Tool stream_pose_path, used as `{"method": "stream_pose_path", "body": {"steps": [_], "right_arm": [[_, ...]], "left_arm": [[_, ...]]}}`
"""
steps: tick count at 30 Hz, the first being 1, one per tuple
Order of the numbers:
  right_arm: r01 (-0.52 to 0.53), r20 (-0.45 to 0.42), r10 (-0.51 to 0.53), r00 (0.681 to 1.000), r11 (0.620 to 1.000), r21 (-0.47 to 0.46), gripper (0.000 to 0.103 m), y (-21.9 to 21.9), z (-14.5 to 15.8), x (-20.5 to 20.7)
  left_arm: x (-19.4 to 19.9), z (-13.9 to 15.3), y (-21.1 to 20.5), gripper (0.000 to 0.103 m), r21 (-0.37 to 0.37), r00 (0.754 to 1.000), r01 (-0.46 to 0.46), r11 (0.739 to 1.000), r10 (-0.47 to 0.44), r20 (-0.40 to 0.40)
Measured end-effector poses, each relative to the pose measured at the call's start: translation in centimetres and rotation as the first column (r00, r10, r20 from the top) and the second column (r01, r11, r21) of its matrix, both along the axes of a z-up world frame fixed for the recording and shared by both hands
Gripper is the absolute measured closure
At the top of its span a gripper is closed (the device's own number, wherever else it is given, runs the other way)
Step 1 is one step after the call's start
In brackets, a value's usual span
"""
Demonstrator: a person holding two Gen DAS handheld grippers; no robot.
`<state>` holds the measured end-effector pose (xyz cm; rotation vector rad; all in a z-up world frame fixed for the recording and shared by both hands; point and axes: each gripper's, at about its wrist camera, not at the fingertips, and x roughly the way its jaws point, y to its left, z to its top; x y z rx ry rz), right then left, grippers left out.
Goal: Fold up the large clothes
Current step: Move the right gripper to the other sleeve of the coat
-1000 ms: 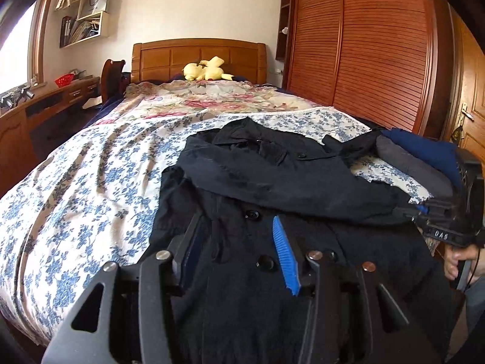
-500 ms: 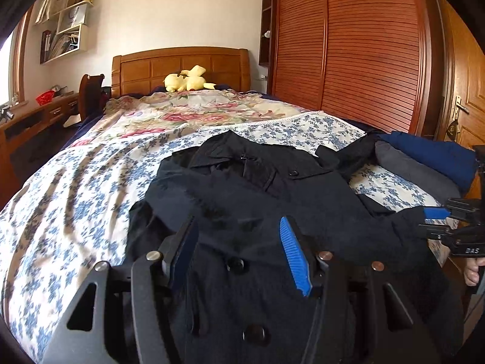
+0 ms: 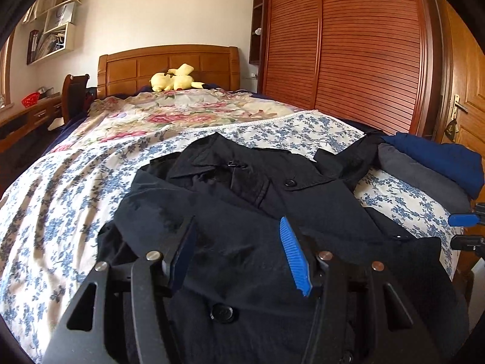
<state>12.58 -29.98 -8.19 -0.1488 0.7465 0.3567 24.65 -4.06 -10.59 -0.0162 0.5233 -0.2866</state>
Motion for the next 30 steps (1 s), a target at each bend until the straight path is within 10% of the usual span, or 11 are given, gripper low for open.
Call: {"method": "stream_pose_path", "body": {"steps": [18,30], "right_arm": [[-0.046,-0.166,0.049,0.985,0.999,0.019,0.051,2.8,-8.1,6.0],[0.013,-0.042,-0.016,0.999,0.998,-0.056,0.051,0.4,-2.4,6.2]], "left_arm": [[0.0,-2.9,-0.3,0.048,0.006,0.999,-0.004,1.0,0.004,0.037],[-0.7,-3.0,0.2,0.048,-0.015,0.998,-0.013,1.0,0.014,0.066]]}}
